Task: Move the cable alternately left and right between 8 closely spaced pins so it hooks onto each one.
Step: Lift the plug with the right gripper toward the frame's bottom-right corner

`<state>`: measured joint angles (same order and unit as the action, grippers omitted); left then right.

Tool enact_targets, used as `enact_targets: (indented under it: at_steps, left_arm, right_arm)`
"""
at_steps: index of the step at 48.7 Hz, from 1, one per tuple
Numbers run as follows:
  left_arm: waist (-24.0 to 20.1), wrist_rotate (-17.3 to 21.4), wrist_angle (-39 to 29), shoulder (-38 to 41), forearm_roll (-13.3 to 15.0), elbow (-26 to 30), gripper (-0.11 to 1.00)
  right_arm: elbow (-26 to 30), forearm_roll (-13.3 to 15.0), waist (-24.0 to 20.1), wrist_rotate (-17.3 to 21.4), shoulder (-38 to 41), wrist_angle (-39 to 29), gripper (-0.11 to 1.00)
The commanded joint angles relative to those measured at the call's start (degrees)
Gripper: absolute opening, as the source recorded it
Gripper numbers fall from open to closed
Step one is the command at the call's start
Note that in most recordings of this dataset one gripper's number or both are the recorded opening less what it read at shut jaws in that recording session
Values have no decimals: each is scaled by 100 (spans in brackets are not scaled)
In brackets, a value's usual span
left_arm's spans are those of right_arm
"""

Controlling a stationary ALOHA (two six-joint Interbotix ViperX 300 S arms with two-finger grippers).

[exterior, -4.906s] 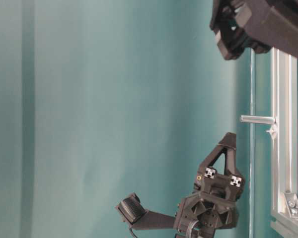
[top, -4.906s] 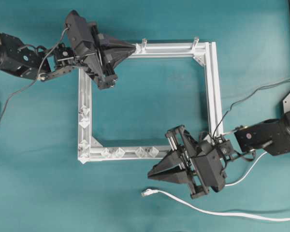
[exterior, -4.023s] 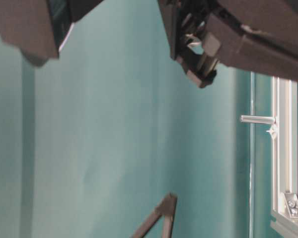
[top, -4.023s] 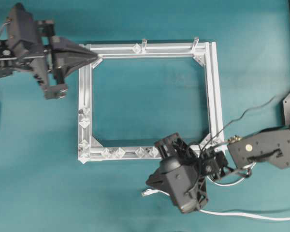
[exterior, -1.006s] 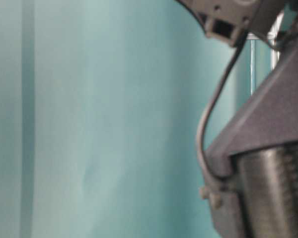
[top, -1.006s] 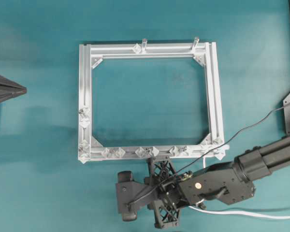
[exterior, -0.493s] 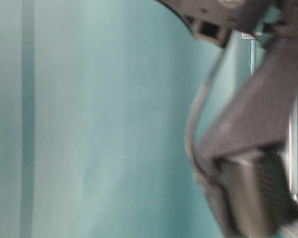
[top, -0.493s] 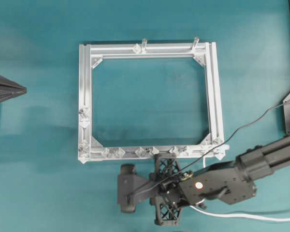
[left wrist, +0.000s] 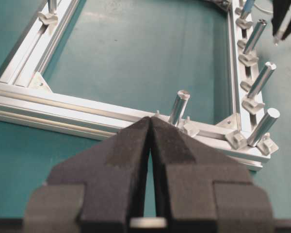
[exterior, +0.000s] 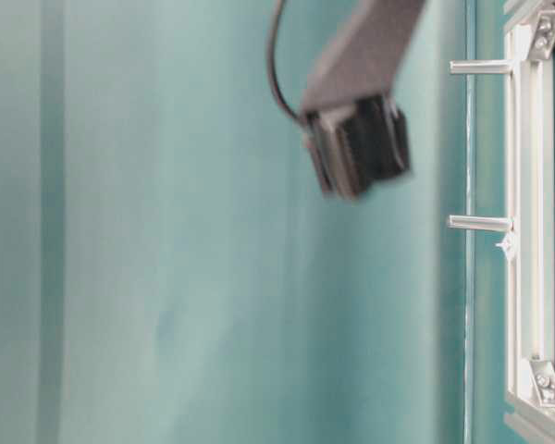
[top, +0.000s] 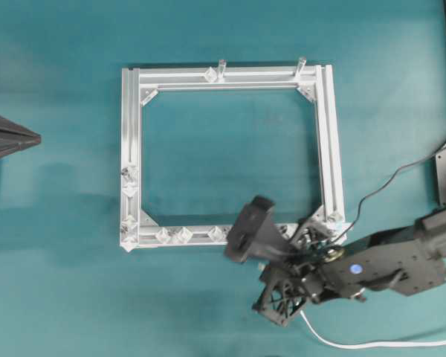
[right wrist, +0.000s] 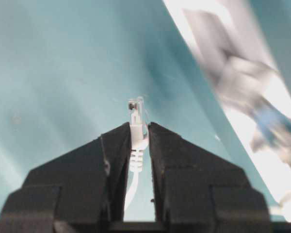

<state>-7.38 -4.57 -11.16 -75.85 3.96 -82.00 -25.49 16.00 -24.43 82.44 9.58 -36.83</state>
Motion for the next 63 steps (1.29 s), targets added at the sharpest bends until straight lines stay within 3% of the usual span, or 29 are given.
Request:
enact_targets:
  at_steps: [1, 11, 21, 44, 51, 63]
  left_arm:
    - [9, -35, 53, 62, -18, 62, 0]
    - [9, -44, 53, 62, -18, 79, 0]
    - [9, -44, 44, 62, -18, 70, 0]
    - [-44, -35, 44, 70, -18, 62, 0]
    - [-44, -35, 44, 70, -18, 53, 0]
    - [-70, -44, 70, 70, -18, 35, 0]
  right_arm:
    - [-158, 220, -79, 615, -369, -9, 14]
    - [-448, 413, -202, 2065, -659, -281, 14]
    - [-475, 439, -290, 2883, -809, -940, 14]
    - [-483, 501, -105, 3340, -1063, -1450, 14]
    - [-492, 712, -62, 3366, -1063, -1582, 14]
    - [-642, 721, 167, 3384, -1143, -1608, 14]
